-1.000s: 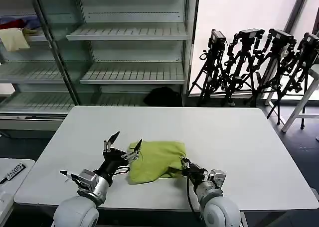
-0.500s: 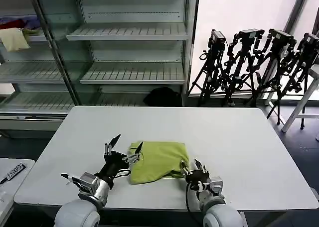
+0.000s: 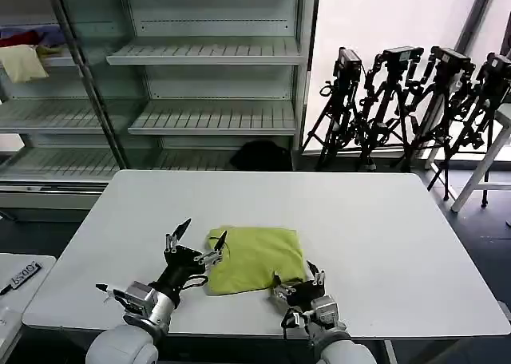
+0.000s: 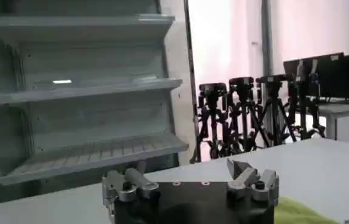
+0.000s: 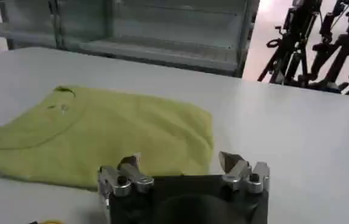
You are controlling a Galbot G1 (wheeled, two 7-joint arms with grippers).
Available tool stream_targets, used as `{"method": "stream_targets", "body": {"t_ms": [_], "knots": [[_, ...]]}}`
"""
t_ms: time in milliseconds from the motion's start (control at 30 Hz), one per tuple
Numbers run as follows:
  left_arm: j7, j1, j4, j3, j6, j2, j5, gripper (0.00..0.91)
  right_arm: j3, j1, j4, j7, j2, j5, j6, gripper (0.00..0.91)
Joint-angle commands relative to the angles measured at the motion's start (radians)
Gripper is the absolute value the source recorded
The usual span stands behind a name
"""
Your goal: Fold and organize the clothes.
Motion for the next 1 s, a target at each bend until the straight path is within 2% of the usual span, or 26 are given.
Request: {"method": "stream_targets", "body": {"t_ms": [33,133,200,300,400,500,633,800,1000], "knots": [[0.000,0.004,0.002,0.001,-0.002,0.001,0.000,0.907,-0.009,-0.083,0.029,-0.029,0.004,-0.051,0.004,0.907],[-0.001,0.004,0.002,-0.001,-0.003,0.000,-0.001,0.907,0.022,-0.077,0.057,0.008,0.023,0.059,0.028,0.907],[-0.001,0.007,0.002,-0.003,-0.005,0.000,-0.003,0.907,0.059,-0.068,0.091,0.041,0.042,0.098,0.033,0.907],[-0.001,0.012,0.007,-0.005,-0.009,-0.001,-0.004,0.907,0.126,-0.057,0.129,0.084,0.062,0.104,0.042,0.907],[-0.002,0.016,0.015,-0.005,-0.016,-0.003,-0.004,0.907,0.211,-0.060,0.155,0.086,0.052,0.106,0.019,0.907],[-0.002,0.014,0.024,-0.004,-0.020,-0.003,-0.004,0.907,0.285,-0.081,0.164,0.034,0.019,0.107,0.001,0.907],[-0.002,0.004,0.031,0.005,-0.020,-0.008,-0.004,0.907,0.274,-0.092,0.148,0.005,0.014,0.082,0.005,0.907],[-0.002,0.002,0.033,0.011,-0.019,-0.014,-0.001,0.907,0.189,-0.071,0.096,-0.014,0.037,0.043,0.029,0.907],[-0.003,0.021,0.029,0.001,-0.023,-0.012,0.000,0.907,0.107,-0.041,0.023,-0.002,0.032,0.014,0.036,0.907]]}}
